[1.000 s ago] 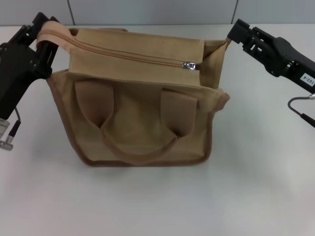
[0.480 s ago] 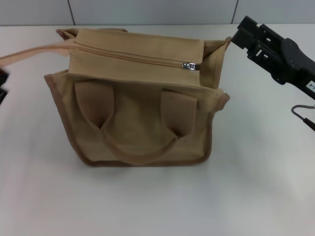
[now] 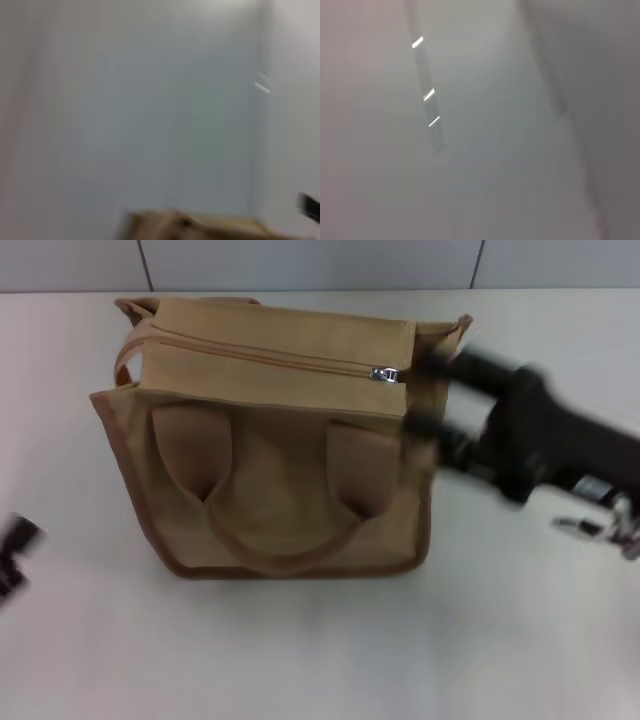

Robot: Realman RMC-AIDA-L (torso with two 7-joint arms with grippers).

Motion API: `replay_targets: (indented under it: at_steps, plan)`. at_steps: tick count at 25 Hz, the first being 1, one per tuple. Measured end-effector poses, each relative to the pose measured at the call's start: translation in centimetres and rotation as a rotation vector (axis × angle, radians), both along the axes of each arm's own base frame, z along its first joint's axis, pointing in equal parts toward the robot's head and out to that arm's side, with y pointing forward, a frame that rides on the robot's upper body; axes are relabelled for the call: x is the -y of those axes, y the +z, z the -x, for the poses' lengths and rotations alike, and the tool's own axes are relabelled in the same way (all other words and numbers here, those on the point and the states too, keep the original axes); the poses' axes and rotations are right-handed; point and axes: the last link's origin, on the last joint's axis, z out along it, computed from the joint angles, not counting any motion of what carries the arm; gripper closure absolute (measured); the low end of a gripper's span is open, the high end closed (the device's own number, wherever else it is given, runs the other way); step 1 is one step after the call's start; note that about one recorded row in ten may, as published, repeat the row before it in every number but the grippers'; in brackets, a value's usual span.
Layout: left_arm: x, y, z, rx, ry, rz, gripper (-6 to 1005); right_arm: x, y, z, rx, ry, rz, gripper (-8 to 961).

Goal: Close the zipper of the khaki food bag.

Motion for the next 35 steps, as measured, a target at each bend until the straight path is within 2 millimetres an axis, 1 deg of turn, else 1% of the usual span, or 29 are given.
replay_targets:
  at_steps: [2,6,9,12,15,19,25,35]
  plan:
    - [-0.2,-0.9,-0.4,-0.076,-0.07,0.093,175,0.5,-0.9,0.4,0.079,0.087,0.044,324]
    - [-1.3,-2.5,-1.1,-0.177,-0.172,0.253,175,1.7,-3.0,0.3,0.216,0.223,0.073,324]
    - [-2.1,-3.7,-1.5,-0.218,-0.209,0.341,175,2.4,-4.7,-0.1,0.297,0.269,0.103,324]
    - [-2.9,-4.7,-1.8,-0.264,-0.24,0.41,174,2.5,-5.7,-0.6,0.35,0.255,0.111,324]
    - [-3.5,-5.4,-2.0,-0.293,-0.25,0.456,174,2.4,-5.9,-0.9,0.356,0.23,0.106,324]
    - [-4.0,-5.5,-2.2,-0.29,-0.25,0.475,174,2.4,-5.8,-0.8,0.341,0.217,0.1,324]
    - [-4.0,-5.7,-2.4,-0.28,-0.255,0.474,175,2.5,-6.3,-1.2,0.36,0.201,0.113,324]
    - [-4.0,-6.0,-2.6,-0.276,-0.26,0.468,174,2.6,-6.4,-1.3,0.35,0.181,0.114,324]
